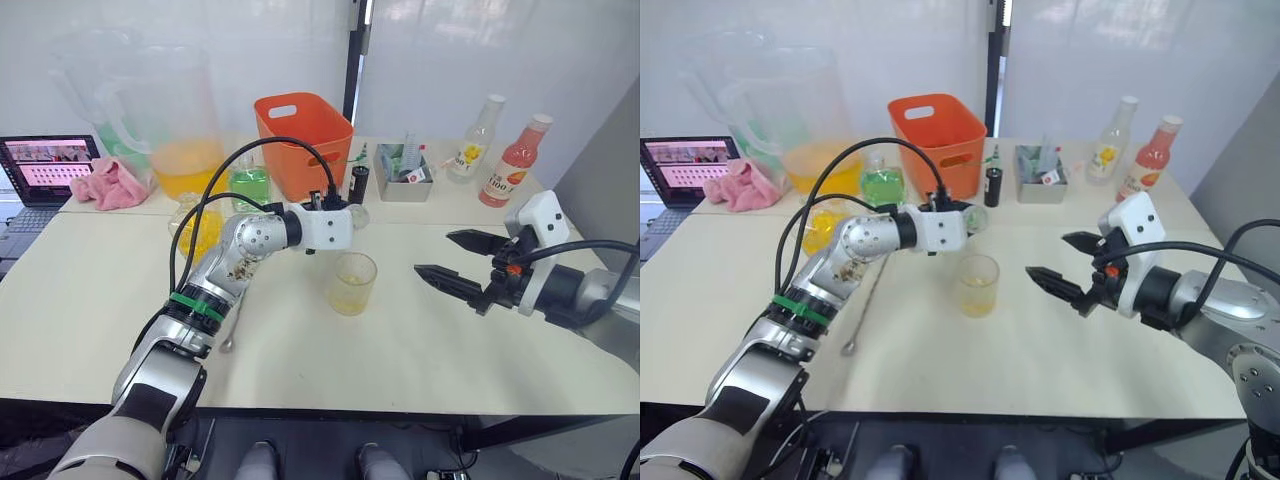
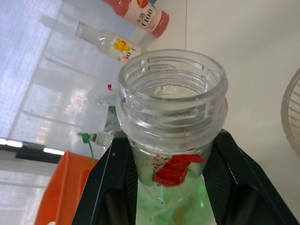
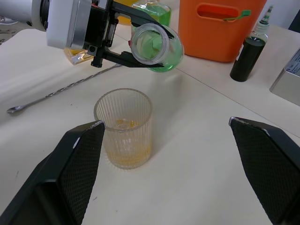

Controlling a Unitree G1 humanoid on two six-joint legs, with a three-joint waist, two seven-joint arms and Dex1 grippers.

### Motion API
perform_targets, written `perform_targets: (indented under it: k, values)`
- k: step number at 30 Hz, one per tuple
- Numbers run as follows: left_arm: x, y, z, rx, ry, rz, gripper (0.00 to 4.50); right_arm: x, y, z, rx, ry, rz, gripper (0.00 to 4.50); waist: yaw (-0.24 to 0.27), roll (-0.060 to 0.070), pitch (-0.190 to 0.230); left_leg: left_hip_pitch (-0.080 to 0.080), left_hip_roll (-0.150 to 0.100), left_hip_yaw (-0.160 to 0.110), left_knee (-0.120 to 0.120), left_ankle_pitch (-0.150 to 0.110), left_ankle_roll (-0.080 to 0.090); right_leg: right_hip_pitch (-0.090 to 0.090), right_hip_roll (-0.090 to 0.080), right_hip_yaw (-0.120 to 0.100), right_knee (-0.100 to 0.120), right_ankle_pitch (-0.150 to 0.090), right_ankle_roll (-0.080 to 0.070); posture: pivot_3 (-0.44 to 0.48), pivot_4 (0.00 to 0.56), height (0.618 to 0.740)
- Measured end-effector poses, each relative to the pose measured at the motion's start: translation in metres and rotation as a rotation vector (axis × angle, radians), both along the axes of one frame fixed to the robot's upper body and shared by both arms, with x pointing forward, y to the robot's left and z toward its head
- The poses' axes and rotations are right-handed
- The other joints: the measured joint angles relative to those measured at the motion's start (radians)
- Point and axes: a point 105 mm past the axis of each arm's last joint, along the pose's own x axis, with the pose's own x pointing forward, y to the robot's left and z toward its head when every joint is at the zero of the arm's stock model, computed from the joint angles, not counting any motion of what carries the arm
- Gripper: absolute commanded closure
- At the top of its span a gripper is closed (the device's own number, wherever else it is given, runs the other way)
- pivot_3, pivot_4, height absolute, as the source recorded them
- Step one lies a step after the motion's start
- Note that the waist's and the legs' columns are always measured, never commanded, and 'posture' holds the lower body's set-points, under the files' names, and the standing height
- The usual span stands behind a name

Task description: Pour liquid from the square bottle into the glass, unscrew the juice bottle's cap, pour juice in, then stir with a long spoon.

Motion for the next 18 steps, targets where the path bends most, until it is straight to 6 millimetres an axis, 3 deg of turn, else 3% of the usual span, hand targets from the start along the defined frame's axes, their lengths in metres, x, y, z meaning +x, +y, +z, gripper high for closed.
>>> perform_targets:
  k: [18]
  values:
    - [-0.0010, 0.0079, -0.0062, 0.127, -0.233, -0.021, 3.08, -0.0073, 0.0056, -0.0071, 0.010, 0.047, 0.038, 0.02, 0.001, 0.000, 0.000, 0.000, 0.000, 0.000, 0.001, 0.000, 0.000, 0.000, 0.000, 0.000, 0.000, 0.001, -0.001, 0.000, 0.150, 0.740]
